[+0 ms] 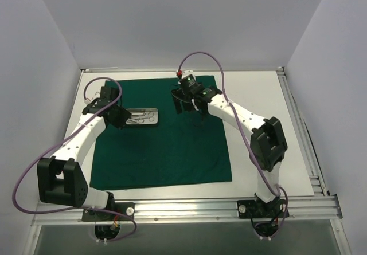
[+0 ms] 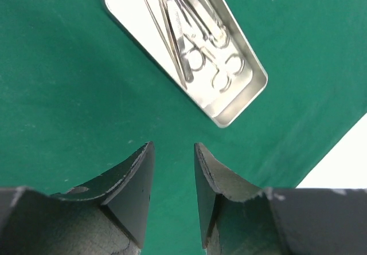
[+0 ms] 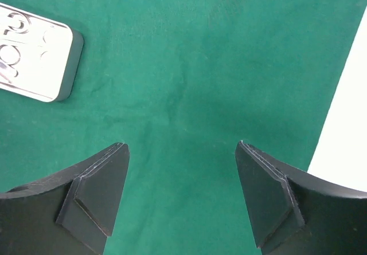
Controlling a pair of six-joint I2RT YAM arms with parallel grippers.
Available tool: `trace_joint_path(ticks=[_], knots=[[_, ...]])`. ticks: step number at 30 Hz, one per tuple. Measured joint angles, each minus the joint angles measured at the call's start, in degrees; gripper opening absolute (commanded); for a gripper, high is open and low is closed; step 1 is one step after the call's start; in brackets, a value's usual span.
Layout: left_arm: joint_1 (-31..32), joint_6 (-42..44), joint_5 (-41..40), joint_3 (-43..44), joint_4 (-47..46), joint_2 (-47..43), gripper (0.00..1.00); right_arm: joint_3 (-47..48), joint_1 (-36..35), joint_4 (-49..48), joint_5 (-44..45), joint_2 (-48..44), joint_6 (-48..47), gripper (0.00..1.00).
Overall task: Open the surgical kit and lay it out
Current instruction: Pick up the container from the surgical kit.
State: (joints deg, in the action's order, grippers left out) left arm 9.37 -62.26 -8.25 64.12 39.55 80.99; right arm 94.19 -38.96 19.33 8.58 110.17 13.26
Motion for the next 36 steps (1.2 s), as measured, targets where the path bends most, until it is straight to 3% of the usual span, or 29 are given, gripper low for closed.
trace_joint_path(ticks=[7, 13, 20, 25, 36], knots=[[1.27, -8.37, -4.37, 5.62, 2.01, 6.01, 0.39, -3.91, 2.34, 3.02, -0.42, -6.78, 0.55, 0.79], [4.24, -15.41, -5.2, 12.35, 7.37, 10.6, 0.36, -5.68, 5.44, 10.01, -5.7, -12.31, 2.23, 0.8], [7.48, -21.84, -5.03, 11.58, 7.41, 12.13, 0.37, -5.33, 7.06, 17.16, -9.44, -18.67, 3.19, 0.8], [7.93, -23.78, -4.83, 10.1, 6.97, 15.43, 0.43, -4.35, 7.82, 20.63, -10.6, -18.93, 3.15, 0.8], [7.89, -26.84, -1.38, 9.25, 0.96, 20.92, 0.42, -1.07, 12.41, 23.89, -11.15, -18.88, 2.19, 0.8]])
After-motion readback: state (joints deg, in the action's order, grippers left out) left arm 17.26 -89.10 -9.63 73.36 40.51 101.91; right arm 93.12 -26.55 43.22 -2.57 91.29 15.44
